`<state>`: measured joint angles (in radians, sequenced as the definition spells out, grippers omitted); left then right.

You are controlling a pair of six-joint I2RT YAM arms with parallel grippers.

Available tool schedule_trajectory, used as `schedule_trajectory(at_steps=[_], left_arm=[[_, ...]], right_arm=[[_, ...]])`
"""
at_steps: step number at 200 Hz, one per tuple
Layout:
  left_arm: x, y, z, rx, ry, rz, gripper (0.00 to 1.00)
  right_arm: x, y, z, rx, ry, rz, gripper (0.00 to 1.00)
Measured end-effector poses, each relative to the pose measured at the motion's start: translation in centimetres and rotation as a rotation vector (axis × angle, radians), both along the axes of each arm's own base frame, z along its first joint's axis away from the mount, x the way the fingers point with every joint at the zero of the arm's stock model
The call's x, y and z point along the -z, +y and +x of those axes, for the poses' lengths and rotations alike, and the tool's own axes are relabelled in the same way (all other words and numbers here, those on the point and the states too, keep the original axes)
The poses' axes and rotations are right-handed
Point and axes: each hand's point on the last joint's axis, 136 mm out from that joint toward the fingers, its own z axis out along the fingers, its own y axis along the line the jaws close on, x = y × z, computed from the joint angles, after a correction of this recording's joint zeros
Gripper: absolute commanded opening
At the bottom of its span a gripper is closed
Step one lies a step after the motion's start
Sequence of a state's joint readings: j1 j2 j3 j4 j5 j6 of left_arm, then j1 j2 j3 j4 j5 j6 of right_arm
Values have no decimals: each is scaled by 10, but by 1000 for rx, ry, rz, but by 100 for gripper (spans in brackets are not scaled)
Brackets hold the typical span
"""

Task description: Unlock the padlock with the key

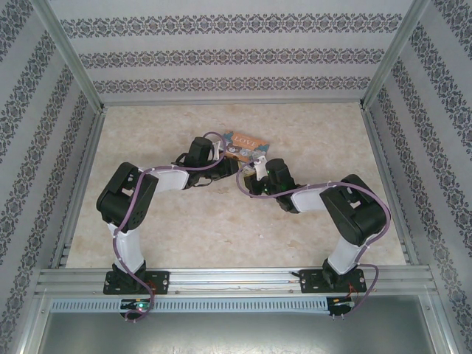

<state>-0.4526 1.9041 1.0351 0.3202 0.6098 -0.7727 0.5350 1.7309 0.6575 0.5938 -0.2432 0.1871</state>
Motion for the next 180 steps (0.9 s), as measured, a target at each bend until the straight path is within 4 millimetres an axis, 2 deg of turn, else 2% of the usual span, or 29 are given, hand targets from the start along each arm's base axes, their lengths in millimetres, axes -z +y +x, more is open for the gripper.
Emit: schedule_trajectory(at_steps=[89, 180], left_arm=[[-3, 2, 5, -16, -4, 8, 23], [-8, 10, 19, -66, -32, 25, 23]], right_arm=[[1, 9, 9, -15, -42, 6, 0], [-8, 21, 31, -28, -40, 72, 0]])
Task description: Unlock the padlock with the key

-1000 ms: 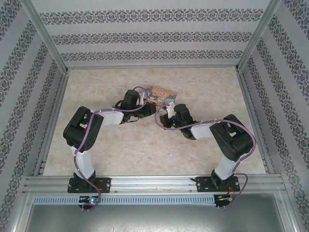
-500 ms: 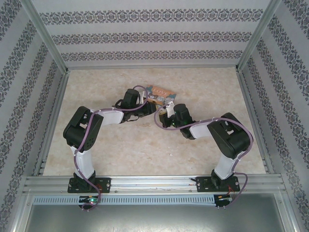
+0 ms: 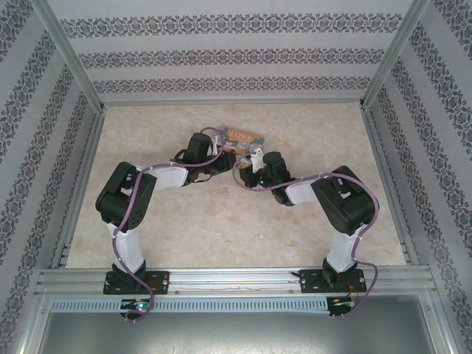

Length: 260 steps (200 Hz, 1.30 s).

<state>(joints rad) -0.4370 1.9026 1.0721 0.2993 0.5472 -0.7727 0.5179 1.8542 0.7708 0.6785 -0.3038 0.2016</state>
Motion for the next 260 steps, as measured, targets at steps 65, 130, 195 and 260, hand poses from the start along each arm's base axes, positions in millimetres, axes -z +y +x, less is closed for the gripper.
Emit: schedule_trajectory(at_steps=[65, 130, 195, 260], left_arm=[[4, 6, 5, -28, 0, 17, 23], [29, 6, 5, -27, 34, 32, 24], [34, 3, 4, -12, 35, 9, 43], [11, 33, -18, -37, 4, -6, 58]], right_arm=[[8, 7, 5, 2, 22, 69, 0], [32, 6, 5, 14, 100, 111, 0], [40, 5, 4, 23, 135, 145, 0], [38, 7, 2, 20, 167, 182, 0]])
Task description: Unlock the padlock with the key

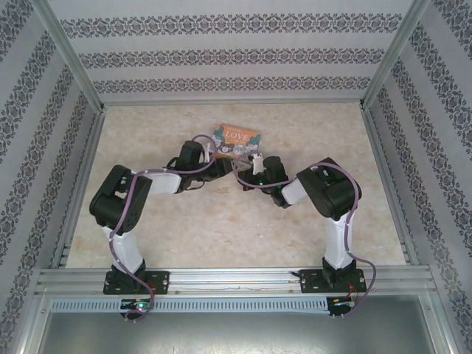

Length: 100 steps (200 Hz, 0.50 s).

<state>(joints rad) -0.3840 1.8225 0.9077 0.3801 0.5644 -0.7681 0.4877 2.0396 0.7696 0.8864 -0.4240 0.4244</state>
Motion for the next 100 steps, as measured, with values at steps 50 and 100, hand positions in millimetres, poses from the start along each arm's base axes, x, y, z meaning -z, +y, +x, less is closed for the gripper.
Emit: schedule_trajectory(at_steps=[50, 100], left_arm=[[-28, 41, 1, -114, -91, -54, 58], [-27, 45, -1, -162, -85, -121, 57]], right_arm=[[-1, 4, -5, -5, 60, 50, 0], [-3, 7, -9, 17, 167, 130, 0]])
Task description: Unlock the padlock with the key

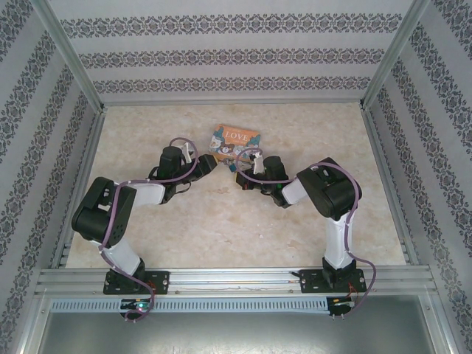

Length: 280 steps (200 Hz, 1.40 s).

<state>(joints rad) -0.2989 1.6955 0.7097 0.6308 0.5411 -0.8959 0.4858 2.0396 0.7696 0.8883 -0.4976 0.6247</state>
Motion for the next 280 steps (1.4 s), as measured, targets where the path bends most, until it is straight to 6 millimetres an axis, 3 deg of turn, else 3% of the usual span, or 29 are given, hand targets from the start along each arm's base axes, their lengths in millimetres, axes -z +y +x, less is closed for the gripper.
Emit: schedule_trajectory(at_steps=[46, 114, 280], left_arm=[[-3, -3, 5, -13, -8, -44, 57], [33, -18, 5, 9, 91, -74, 55], [40, -43, 22, 36, 129, -141, 47]], right_arm=[[-9, 1, 2, 29, 83, 96, 0], [-18, 5, 1, 38, 149, 171, 0], [-20, 7, 2, 57, 196, 208, 0]])
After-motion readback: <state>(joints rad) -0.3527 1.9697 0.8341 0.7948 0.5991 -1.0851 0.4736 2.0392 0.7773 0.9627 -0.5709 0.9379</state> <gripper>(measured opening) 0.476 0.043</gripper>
